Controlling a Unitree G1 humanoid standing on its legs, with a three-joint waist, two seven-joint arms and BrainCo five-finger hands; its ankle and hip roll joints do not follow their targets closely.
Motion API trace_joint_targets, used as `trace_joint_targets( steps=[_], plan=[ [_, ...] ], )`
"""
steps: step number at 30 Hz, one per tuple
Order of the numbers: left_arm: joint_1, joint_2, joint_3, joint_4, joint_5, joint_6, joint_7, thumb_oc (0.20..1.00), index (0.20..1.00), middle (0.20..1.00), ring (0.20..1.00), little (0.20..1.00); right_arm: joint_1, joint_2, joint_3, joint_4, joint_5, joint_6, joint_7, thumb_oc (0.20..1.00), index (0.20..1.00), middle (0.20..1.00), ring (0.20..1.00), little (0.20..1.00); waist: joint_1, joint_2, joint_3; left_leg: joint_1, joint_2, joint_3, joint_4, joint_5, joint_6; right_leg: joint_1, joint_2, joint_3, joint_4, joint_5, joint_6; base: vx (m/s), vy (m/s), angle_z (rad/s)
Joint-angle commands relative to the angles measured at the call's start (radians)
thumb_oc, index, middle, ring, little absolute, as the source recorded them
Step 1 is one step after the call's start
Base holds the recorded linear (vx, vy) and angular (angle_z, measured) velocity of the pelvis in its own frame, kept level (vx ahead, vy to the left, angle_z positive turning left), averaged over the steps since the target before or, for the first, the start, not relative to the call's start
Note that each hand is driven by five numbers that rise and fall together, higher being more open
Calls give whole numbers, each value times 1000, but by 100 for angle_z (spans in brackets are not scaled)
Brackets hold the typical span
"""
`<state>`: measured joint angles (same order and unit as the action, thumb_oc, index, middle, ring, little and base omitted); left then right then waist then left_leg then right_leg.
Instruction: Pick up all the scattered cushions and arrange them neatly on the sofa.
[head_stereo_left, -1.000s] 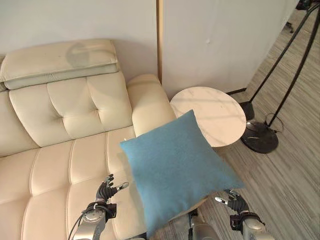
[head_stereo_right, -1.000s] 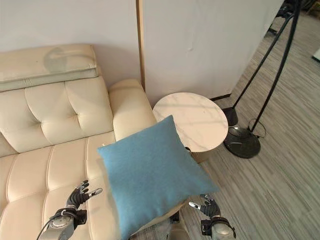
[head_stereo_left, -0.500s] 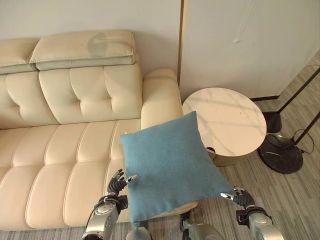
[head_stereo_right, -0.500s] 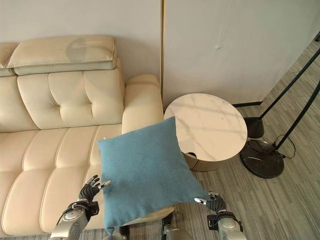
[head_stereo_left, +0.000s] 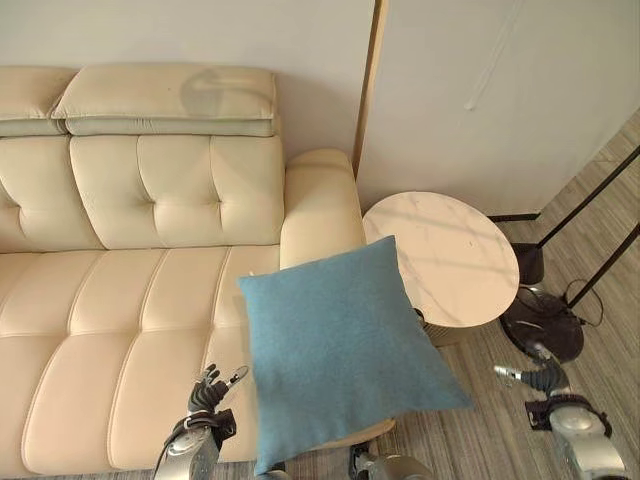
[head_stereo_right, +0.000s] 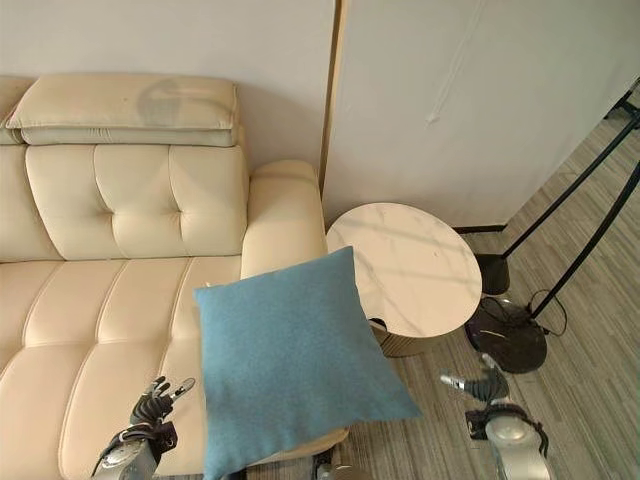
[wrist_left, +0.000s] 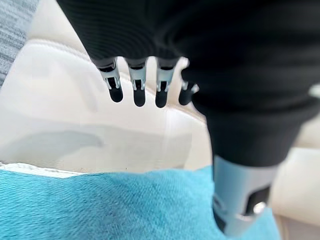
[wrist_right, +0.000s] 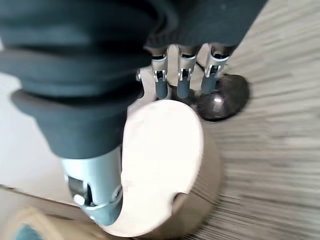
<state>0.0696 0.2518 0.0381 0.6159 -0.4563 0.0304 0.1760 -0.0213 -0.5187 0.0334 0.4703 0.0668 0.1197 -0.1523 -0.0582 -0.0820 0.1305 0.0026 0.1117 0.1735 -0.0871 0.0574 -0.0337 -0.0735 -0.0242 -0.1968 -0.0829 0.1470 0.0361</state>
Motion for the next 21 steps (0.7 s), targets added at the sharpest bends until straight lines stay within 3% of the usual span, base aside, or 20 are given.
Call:
trace_joint_targets(
  steps=[1, 8, 11, 16, 21],
  plan=[
    [-82, 50, -47, 29, -15, -40, 9, 1000, 1000, 1000, 1000, 1000, -92, 8, 61, 57, -48, -5, -23, 1000, 1000, 1000, 1000, 1000, 27, -27, -13, 5, 5, -15, 0, -44, -31, 81, -88, 80, 30, -195, 86, 35, 7, 1],
    [-183, 2, -168, 90, -44, -30, 27, 1000, 1000, 1000, 1000, 1000, -189, 174, 216, 109, -7, 10, -51, 1000, 1000, 1000, 1000, 1000, 41, -29, 17, -34, 9, -30, 0, -32, -36, 44, -88, 72, 21, -184, 86, -26, -7, 3],
    [-273, -72, -255, 192, -87, -23, 43, 1000, 1000, 1000, 1000, 1000, -234, 270, 332, 82, 18, 2, -59, 1000, 1000, 1000, 1000, 1000, 37, -39, 55, -79, 17, -33, 0, -17, -39, -9, -80, 76, 26, -175, 82, -129, -33, 13],
    [-360, -139, -342, 276, -134, -28, 63, 1000, 1000, 1000, 1000, 1000, -290, 351, 455, 60, 129, -26, -69, 1000, 1000, 1000, 1000, 1000, 37, -52, 111, -125, 24, -32, 4, 3, -43, -69, -76, 80, 44, -163, 77, -109, -14, 0],
    [-395, -171, -368, 284, -203, -44, 79, 1000, 1000, 1000, 1000, 1000, -328, 386, 511, 44, 215, -56, -79, 1000, 1000, 1000, 1000, 1000, 44, -62, 156, -164, 27, -34, 20, 12, -46, -109, -76, 83, 61, -155, 74, -84, -9, -1]
  ],
)
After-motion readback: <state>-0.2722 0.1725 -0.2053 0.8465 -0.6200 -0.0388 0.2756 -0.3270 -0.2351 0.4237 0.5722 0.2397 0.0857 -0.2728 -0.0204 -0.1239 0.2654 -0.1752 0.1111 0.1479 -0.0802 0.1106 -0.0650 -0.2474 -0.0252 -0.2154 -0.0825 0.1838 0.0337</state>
